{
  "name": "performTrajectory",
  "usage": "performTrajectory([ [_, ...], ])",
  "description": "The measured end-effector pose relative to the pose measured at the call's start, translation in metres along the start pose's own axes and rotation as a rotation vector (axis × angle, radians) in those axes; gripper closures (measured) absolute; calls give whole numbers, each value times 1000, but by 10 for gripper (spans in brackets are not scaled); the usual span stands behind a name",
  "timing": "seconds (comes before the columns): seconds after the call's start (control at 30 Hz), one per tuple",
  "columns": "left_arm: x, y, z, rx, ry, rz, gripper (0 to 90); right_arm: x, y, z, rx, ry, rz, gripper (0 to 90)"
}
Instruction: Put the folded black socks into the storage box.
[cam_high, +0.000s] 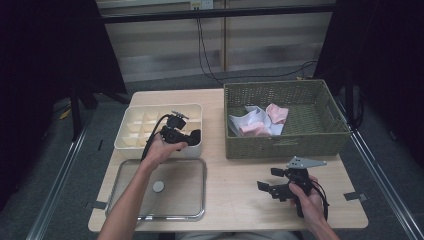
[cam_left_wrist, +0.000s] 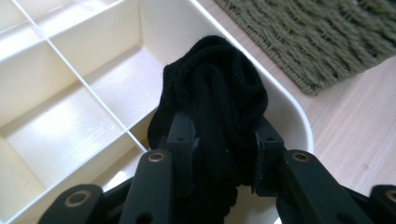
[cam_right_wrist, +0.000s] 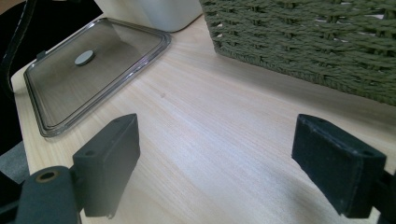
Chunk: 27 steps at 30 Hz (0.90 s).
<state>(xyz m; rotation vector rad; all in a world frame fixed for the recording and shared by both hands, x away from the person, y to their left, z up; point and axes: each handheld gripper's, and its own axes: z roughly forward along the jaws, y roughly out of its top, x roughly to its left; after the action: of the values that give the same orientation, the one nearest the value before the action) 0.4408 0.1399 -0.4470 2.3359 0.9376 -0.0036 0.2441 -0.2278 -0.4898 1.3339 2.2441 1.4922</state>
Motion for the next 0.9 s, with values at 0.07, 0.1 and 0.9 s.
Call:
performTrajectory([
  [0.07,0,0,-1,14,9,27,666,1,0,0,2,0,1,146],
  [0.1,-1,-1,-2,-6,4,8,658,1,0,0,2,-1,0,145],
  [0.9,7,-6,-18,9,-42,12,712,1,-1,3,14,-13,0,146],
])
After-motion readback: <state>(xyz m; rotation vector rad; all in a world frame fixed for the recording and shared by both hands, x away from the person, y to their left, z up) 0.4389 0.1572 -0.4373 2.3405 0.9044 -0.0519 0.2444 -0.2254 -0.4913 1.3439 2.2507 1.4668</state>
